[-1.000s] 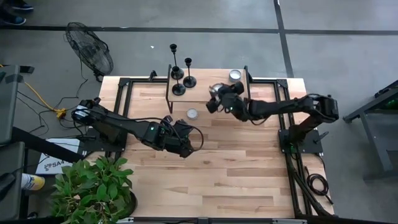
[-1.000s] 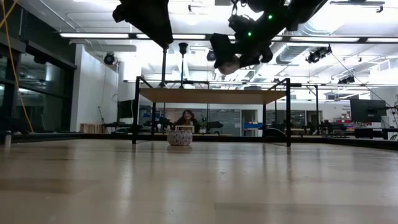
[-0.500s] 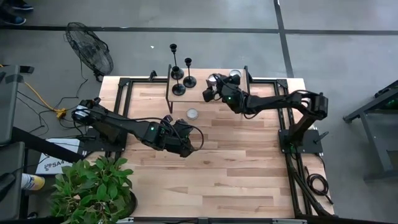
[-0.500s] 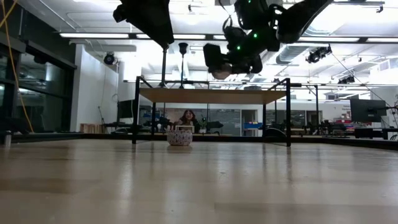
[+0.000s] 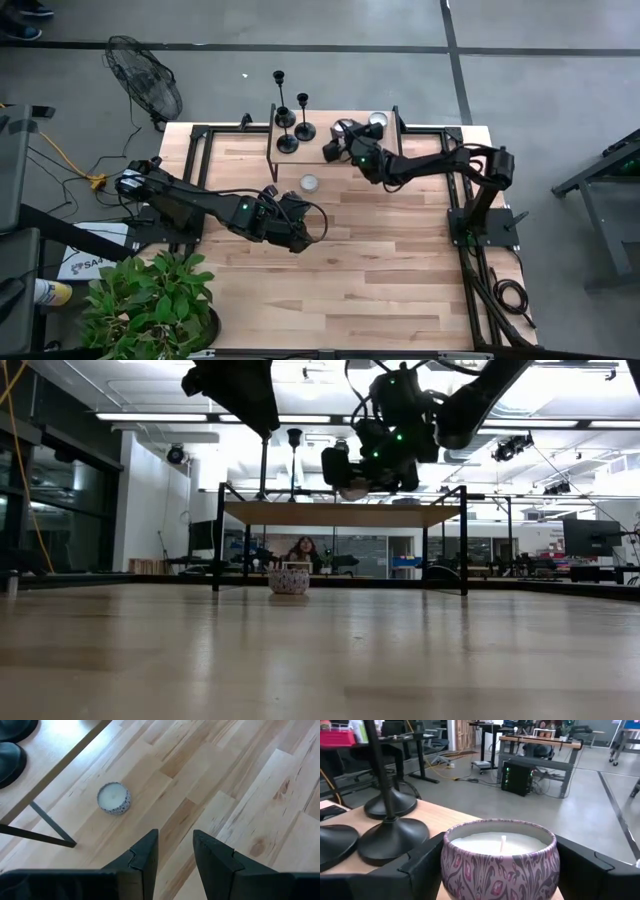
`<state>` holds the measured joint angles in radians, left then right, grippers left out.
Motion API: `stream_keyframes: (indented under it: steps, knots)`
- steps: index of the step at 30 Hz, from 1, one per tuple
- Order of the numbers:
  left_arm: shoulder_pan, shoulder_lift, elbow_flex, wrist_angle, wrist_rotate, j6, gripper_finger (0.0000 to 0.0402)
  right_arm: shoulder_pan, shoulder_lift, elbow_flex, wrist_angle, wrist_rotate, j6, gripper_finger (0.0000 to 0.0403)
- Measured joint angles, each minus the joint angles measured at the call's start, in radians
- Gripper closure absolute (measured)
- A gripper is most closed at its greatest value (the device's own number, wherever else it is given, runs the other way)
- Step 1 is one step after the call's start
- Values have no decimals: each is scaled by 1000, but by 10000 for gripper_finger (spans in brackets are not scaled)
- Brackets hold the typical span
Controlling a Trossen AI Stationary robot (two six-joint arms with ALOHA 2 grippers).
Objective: Pick & Place candle stick holders
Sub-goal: Put the pink scented candle on the shelf
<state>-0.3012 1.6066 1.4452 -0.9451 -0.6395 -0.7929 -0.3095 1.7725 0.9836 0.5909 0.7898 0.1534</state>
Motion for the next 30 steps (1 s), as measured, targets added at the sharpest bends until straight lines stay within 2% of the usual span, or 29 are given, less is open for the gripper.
stream_keyframes:
  steps: [18, 30]
  knots:
    - [0, 0, 0, 0, 0, 1, 282, -32, 16, 0, -33, -5, 56, 100]
    - [0, 0, 0, 0, 0, 4, 282, -38, 16, 0, -84, -66, 56, 100]
